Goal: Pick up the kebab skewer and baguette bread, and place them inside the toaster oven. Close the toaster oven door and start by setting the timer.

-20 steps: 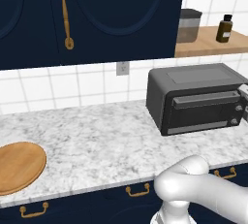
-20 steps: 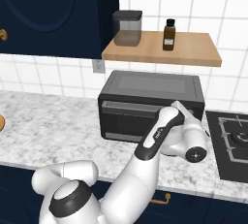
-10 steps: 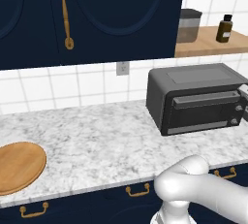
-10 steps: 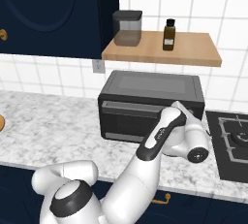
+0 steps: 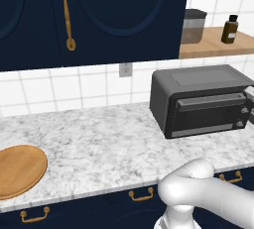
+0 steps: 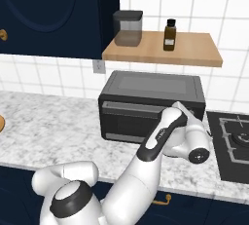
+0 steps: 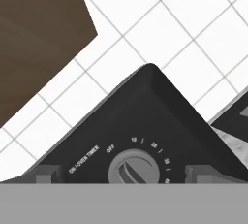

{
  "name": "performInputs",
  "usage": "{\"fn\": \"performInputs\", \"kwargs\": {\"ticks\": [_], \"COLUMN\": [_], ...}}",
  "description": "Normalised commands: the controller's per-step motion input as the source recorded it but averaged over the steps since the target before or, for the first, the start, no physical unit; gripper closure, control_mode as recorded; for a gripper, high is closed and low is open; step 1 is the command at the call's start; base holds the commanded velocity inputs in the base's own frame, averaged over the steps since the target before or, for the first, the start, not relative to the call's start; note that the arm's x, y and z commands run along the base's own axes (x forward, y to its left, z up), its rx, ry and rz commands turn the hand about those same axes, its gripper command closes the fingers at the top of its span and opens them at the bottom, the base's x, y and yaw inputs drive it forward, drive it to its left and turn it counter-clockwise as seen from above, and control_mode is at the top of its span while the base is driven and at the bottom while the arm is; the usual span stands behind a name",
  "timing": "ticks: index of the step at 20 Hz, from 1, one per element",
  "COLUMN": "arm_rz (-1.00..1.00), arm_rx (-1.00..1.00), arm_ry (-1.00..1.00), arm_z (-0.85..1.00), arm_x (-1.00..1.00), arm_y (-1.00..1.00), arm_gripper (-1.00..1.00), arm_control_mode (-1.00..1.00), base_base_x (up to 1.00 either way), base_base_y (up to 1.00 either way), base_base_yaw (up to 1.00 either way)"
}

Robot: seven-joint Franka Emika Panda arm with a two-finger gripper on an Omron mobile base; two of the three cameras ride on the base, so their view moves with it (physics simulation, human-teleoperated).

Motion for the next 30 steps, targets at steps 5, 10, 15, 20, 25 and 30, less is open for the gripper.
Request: {"fn": "performInputs", "kwargs": {"ticks": [5, 10, 15, 20, 25, 30], "arm_rz": [0.00, 0.00, 0.00, 0.00, 0.00, -0.01], "arm_rx": [0.00, 0.00, 0.00, 0.00, 0.06, 0.17], "arm_ry": [0.00, 0.00, 0.00, 0.00, -0.01, -0.01], "arm_z": [0.00, 0.00, 0.00, 0.00, 0.00, 0.00], "arm_x": [0.00, 0.00, 0.00, 0.00, 0.00, 0.00], "arm_y": [0.00, 0.00, 0.00, 0.00, 0.00, 0.00], "arm_gripper": [1.00, 1.00, 1.00, 1.00, 1.00, 1.00], "arm_control_mode": [-1.00, -1.00, -1.00, -1.00, -1.00, -1.00], "base_base_x": [0.00, 0.00, 0.00, 0.00, 0.00, 0.00], "base_base_y": [0.00, 0.00, 0.00, 0.00, 0.00, 0.00], "base_base_yaw": [0.00, 0.00, 0.00, 0.00, 0.00, 0.00]}}
